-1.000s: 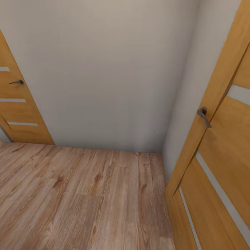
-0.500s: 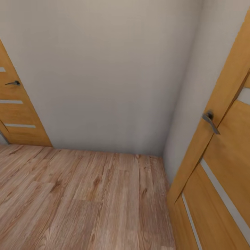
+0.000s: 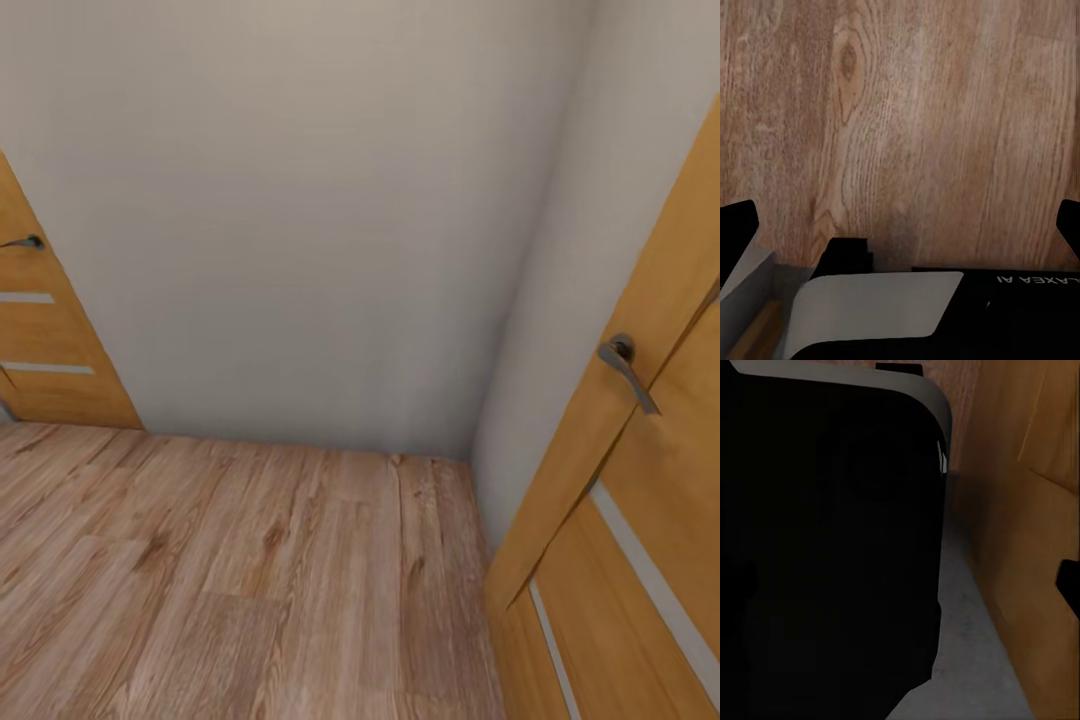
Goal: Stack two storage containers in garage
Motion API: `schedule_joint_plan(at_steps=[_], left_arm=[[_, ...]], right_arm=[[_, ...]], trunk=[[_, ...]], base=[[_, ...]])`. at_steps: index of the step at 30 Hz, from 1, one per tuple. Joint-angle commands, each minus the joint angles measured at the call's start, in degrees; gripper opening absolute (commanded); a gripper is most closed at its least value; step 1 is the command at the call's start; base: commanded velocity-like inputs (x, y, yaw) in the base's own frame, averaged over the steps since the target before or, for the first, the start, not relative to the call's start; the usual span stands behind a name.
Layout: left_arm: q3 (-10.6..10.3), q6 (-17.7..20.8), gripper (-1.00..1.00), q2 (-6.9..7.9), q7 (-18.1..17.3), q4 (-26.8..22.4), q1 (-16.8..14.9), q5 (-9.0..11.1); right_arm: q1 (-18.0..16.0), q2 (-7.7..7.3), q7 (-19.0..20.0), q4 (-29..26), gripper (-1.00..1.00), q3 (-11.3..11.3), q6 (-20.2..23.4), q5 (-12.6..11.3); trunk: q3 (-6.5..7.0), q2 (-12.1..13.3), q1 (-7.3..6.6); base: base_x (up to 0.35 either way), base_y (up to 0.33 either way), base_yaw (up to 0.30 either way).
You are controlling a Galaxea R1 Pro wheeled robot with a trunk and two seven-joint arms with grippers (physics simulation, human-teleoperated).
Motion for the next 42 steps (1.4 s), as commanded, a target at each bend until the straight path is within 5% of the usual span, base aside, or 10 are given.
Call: schedule_joint_plan(at_steps=[1, 42], left_arm=[[-0.5, -0.2, 1.00, -0.03, 0.3, 0.0, 0.0, 0.5], [-0.5, -0.2, 1.00, -0.10, 0.3, 0.0, 0.0, 0.5]], right_arm=[[0.0, -0.01, 0.1, 0.0, 1.00, 0.1, 0.0, 0.1], [0.0, -0.01, 0.1, 0.0, 1.00, 0.1, 0.0, 0.1]], trunk=[[-0.05, 0.0, 0.01], [-0.05, 0.0, 0.01]], base=[[0.156, -0.046, 0.000], [0.086, 0.011, 0.000]])
